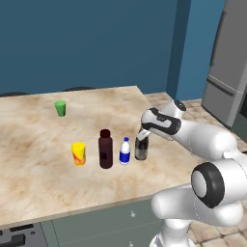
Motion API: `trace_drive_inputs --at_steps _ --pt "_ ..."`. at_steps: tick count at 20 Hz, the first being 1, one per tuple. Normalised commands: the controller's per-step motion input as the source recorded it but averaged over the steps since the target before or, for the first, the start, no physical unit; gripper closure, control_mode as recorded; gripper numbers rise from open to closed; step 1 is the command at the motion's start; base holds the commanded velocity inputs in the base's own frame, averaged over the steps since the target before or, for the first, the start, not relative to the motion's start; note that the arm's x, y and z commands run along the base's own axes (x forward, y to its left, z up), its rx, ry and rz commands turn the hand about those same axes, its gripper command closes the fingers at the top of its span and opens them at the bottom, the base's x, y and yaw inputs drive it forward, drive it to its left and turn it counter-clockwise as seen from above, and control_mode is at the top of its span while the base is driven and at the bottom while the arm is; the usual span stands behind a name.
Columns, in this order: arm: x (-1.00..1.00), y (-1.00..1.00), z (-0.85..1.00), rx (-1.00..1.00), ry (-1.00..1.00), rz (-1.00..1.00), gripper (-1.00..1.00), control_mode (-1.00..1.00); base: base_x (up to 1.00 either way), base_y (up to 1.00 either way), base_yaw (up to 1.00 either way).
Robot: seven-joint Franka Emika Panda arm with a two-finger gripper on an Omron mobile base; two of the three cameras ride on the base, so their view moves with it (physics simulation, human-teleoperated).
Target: Place the drinks on the dining counter in a tight cluster.
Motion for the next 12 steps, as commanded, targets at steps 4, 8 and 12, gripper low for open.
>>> trace_drive_inputs --at_steps 4,8,12 --pt "0.00 0.00 -0.31 0.01 0.00 0.00 1.00 -1.00 0.00 0.00 0.00" --pt "0.01 0.01 -0.25 0.00 -0.01 0.00 1.00 -1.00 0.00 0.00 0.00" --pt "0.00 0.00 -0.16 0.00 -0.02 0.00 1.00 -1.00 0.00 0.00 0.00"
